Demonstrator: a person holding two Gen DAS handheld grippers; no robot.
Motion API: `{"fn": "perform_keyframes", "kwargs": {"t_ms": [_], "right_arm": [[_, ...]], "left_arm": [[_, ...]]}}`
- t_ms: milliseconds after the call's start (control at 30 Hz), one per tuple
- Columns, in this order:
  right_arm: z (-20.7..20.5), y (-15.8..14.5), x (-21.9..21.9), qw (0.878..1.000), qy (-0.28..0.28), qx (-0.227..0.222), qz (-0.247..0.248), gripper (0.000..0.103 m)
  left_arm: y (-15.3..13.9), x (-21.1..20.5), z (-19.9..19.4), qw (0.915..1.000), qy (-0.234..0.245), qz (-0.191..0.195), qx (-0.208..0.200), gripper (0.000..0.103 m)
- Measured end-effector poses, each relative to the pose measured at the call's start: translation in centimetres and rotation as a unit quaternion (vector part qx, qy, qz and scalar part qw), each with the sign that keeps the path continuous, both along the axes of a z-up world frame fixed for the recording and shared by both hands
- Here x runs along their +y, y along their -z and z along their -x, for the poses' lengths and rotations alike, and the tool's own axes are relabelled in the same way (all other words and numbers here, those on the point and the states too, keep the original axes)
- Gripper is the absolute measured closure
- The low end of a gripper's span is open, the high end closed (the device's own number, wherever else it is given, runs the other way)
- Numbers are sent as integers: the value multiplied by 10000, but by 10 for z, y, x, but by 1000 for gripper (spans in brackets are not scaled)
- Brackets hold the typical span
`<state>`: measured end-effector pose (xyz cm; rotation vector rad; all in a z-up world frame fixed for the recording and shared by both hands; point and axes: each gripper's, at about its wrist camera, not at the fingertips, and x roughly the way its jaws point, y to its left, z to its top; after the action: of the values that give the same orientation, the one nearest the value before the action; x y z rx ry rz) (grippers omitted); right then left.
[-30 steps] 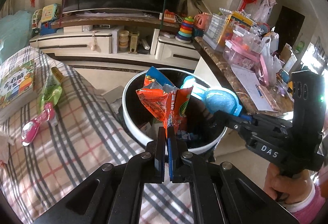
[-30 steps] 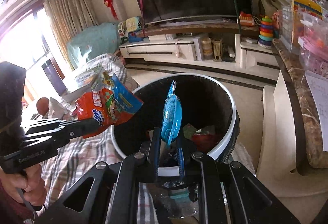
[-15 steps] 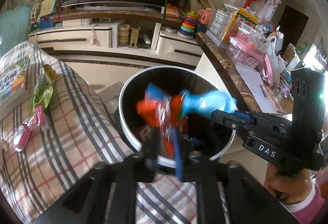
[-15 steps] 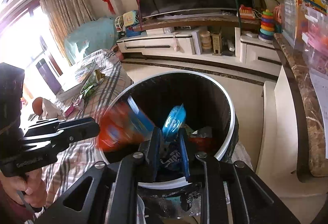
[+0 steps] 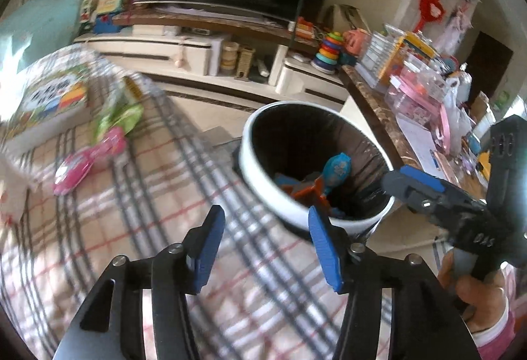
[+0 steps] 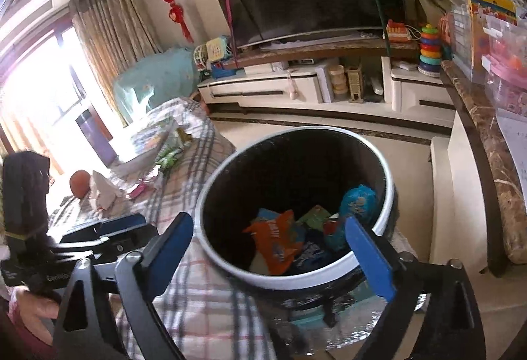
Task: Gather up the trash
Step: 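Move both open tools back toward the white tissue and pink wrapper on the bed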
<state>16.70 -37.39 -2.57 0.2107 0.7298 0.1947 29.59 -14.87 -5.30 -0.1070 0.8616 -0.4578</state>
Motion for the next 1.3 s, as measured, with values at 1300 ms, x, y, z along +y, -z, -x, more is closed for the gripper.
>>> {"fn": "perform_keyframes", "kwargs": {"t_ms": [1300], "right_arm": [[-17,38,194,9901,-1246,500,-410,4]], "left_arm": [[-14,198,103,9772,-2103,74,283,41]]}}
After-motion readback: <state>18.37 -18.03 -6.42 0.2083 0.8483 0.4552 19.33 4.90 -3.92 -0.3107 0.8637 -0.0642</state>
